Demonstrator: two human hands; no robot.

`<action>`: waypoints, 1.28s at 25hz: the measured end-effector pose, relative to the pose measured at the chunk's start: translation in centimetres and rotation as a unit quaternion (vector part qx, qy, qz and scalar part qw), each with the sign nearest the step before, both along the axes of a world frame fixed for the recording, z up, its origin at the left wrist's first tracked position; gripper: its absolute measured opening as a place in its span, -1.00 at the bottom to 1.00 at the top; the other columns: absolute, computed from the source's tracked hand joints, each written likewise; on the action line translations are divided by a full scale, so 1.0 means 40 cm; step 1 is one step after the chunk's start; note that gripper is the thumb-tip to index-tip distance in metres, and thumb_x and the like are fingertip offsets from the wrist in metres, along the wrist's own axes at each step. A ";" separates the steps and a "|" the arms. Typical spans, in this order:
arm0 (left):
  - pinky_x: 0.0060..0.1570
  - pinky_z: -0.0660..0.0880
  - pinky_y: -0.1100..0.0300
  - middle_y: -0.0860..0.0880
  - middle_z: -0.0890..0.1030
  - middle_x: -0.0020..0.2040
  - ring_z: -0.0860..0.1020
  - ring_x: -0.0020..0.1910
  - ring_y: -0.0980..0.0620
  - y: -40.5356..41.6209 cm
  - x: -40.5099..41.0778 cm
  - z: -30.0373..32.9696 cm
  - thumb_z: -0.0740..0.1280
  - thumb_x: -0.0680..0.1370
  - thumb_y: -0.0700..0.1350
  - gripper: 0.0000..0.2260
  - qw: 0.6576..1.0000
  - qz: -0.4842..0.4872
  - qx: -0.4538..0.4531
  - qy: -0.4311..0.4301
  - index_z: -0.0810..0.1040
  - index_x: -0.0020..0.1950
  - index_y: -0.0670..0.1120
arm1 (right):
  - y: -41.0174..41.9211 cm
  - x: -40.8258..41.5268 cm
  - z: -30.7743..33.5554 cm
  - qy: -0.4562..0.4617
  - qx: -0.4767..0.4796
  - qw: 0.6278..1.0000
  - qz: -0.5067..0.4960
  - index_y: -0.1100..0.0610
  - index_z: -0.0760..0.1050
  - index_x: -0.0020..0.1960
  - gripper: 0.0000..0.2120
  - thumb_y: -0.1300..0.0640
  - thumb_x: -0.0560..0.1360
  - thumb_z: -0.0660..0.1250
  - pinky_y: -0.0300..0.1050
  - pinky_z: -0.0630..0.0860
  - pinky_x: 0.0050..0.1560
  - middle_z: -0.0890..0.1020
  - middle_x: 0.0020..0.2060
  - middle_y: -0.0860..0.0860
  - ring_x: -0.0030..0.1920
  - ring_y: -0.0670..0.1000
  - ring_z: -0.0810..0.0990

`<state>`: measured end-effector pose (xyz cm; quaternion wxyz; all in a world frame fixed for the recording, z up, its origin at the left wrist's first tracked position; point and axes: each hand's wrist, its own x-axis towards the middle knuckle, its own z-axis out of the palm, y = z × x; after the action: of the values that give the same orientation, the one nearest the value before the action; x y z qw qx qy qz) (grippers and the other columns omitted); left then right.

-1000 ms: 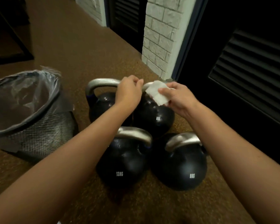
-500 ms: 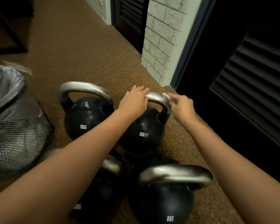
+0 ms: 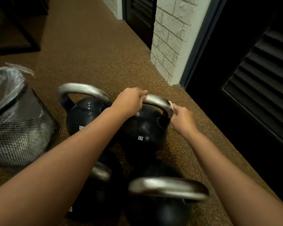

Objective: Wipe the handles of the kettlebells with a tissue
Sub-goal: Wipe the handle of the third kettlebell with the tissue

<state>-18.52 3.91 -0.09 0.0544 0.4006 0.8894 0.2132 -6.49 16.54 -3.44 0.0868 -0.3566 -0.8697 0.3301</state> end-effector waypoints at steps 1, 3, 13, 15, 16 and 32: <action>0.33 0.31 0.08 -0.05 0.45 0.36 0.38 0.36 -0.03 0.001 0.000 0.003 0.17 0.61 -0.10 -0.68 1.000 0.001 -0.005 0.001 0.45 0.35 -0.07 | 0.001 -0.015 0.014 -0.009 -0.007 1.000 -0.006 0.07 0.48 0.26 -0.57 0.36 0.47 0.13 -0.07 0.44 -0.07 0.59 0.11 0.15 0.05 0.15 0.54; 0.34 0.30 0.09 -0.05 0.44 0.37 0.38 0.36 -0.03 0.003 0.003 0.006 0.17 0.61 -0.11 -0.68 1.000 0.005 -0.009 -0.004 0.44 0.36 -0.07 | -0.023 -0.030 0.051 -0.025 0.022 0.999 -0.001 0.10 0.39 0.37 -0.50 0.39 0.48 0.10 -0.07 0.41 0.10 0.51 0.21 0.14 0.20 0.17 0.44; 0.27 0.36 0.02 -0.09 0.48 0.33 0.43 0.30 -0.11 -0.004 -0.001 0.003 0.15 0.62 -0.13 -0.68 0.999 -0.021 -0.023 0.010 0.42 0.37 -0.08 | -0.082 -0.058 0.079 -0.021 0.017 0.996 -0.081 0.12 0.39 0.37 -0.55 0.34 0.51 0.17 -0.05 0.39 0.19 0.49 0.21 0.15 0.21 0.14 0.43; 0.25 0.37 0.02 -0.09 0.48 0.33 0.43 0.30 -0.11 -0.006 0.002 0.003 0.14 0.62 -0.12 -0.68 0.999 -0.022 -0.018 0.016 0.42 0.38 -0.07 | -0.113 -0.041 0.060 0.006 0.032 0.997 -0.069 0.11 0.25 0.45 -0.46 0.39 0.50 0.14 -0.04 0.32 0.29 0.43 0.27 0.13 0.29 0.15 0.36; 0.25 0.37 0.02 -0.09 0.48 0.33 0.43 0.30 -0.11 -0.006 0.004 0.003 0.13 0.63 -0.11 -0.67 0.999 -0.022 -0.018 0.019 0.41 0.38 -0.06 | -0.119 -0.034 0.054 0.006 0.009 0.996 -0.092 0.12 0.19 0.47 -0.43 0.39 0.50 0.14 -0.04 0.30 0.31 0.40 0.31 0.14 0.32 0.15 0.33; 0.14 0.42 -0.05 -0.16 0.48 0.27 0.48 0.20 -0.19 0.004 0.003 -0.018 0.09 0.63 -0.13 -0.70 0.997 -0.029 -0.037 0.055 0.42 0.33 -0.12 | -0.169 -0.129 0.070 0.013 -0.163 0.950 -0.266 0.33 0.22 0.41 -0.50 0.25 0.52 0.23 -0.02 0.44 0.18 0.39 0.33 0.27 0.27 0.21 0.45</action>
<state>-18.41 4.09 -0.83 0.0269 0.4352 0.8863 0.1562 -11.64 9.77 -0.63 0.1234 -0.5796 -0.6764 0.4374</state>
